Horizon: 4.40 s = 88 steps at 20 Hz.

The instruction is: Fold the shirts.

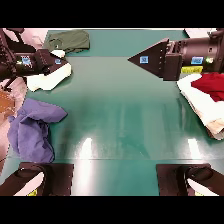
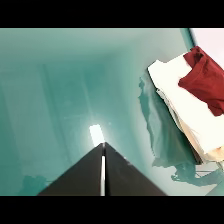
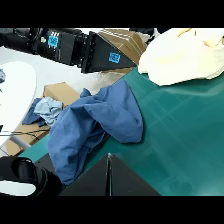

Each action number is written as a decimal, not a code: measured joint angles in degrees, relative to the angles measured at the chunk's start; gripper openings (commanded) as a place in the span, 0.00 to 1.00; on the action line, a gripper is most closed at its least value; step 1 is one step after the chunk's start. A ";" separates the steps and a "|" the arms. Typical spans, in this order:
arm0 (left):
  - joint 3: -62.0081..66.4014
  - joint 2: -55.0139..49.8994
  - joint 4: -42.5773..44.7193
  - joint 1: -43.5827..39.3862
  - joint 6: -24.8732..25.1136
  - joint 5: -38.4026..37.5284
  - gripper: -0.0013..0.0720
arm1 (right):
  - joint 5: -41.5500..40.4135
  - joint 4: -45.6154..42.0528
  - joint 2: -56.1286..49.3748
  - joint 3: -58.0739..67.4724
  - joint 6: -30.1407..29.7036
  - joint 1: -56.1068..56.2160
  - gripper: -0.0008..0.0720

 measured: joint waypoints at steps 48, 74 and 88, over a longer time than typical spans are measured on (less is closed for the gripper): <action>-2.29 -0.09 16.04 0.00 -3.76 -6.43 0.05 | -6.51 2.47 -17.25 -0.09 1.62 12.79 0.05; -23.08 0.31 73.96 0.00 -19.50 -23.43 0.61 | -1.75 -3.41 -31.78 6.36 3.85 10.78 0.94; -13.64 -4.72 2.69 -4.37 8.13 4.92 0.04 | -3.74 -3.58 -22.93 6.36 3.61 -3.91 0.85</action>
